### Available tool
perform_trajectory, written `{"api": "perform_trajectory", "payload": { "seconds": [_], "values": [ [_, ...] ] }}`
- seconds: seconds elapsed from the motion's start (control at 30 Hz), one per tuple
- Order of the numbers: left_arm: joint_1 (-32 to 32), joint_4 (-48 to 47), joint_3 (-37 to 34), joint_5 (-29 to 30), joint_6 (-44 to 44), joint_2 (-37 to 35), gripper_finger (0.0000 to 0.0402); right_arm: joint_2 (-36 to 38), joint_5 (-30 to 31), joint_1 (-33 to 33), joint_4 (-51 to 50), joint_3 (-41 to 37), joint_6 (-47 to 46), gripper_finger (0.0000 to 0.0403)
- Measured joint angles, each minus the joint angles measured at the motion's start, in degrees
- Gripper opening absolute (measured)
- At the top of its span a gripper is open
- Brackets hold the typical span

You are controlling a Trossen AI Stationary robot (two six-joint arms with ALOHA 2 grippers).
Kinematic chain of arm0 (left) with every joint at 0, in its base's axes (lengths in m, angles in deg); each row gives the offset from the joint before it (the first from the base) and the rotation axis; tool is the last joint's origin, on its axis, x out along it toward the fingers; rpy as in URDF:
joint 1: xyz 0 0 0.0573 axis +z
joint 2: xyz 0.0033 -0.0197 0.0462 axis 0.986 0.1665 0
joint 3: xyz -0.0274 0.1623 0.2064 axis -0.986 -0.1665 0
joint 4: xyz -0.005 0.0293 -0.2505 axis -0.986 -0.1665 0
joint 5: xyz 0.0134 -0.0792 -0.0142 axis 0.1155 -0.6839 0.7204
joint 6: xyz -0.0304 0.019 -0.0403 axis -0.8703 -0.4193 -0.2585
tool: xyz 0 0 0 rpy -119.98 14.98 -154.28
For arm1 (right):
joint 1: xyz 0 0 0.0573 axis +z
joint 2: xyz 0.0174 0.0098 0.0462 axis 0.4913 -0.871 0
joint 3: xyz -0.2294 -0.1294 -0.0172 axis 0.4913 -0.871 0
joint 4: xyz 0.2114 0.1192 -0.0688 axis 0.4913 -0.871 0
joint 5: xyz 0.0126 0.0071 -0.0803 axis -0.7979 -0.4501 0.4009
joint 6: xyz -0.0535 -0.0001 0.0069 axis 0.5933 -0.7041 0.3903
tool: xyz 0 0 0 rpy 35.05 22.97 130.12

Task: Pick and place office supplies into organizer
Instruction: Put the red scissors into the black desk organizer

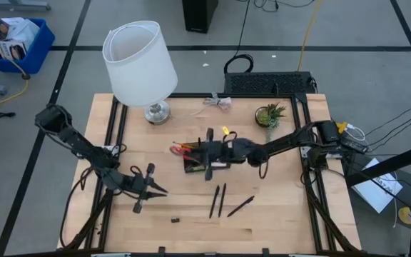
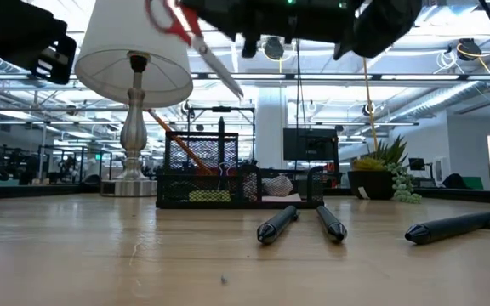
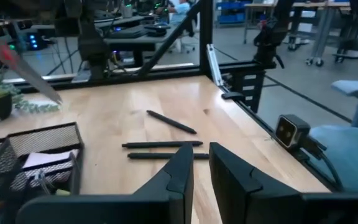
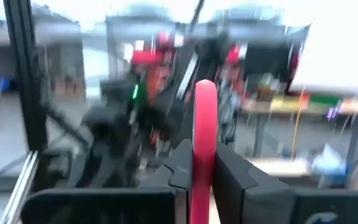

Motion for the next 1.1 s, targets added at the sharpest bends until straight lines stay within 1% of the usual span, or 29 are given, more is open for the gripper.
{"api": "perform_trajectory", "payload": {
  "seconds": [0.1,0.33,0.57,0.7,0.83,0.93,1.03,1.1],
  "values": [
    [0.07,0.08,-0.01,0.28,0.0,-0.02,0.0056,0.05,0.59,-1.75,5.13,-1.75,0.35,0.0028],
    [0.35,-0.41,-0.01,0.74,1.79,-0.02,0.0056,-0.38,0.57,-5.64,6.47,-2.09,0.1,0.0027],
    [0.5,-1.04,-0.01,0.78,2.11,0.0,0.0056,-6.29,0.44,-7.65,12.11,-1.03,-0.79,0.0029],
    [0.5,-1.84,0.02,0.78,1.6,0.0,0.0056,-8.0,0.45,-7.95,15.6,0.53,2.73,0.0027],
    [0.5,-2.31,0.02,0.78,1.61,0.0,0.0056,-8.11,0.33,-8.66,13.85,2.51,2.89,0.0027],
    [0.5,-2.8,0.02,0.78,1.72,0.0,0.0056,-8.12,0.48,-9.08,10.14,2.74,2.87,0.003],
    [0.5,-3.19,0.02,0.78,1.93,0.0,0.0056,-9.03,0.31,-9.37,8.86,2.74,2.01,0.003],
    [0.52,-3.19,0.02,0.78,2.03,0.0,0.0056,-9.84,-1.59,-9.74,8.8,2.72,1.45,0.0029]
  ]
}}
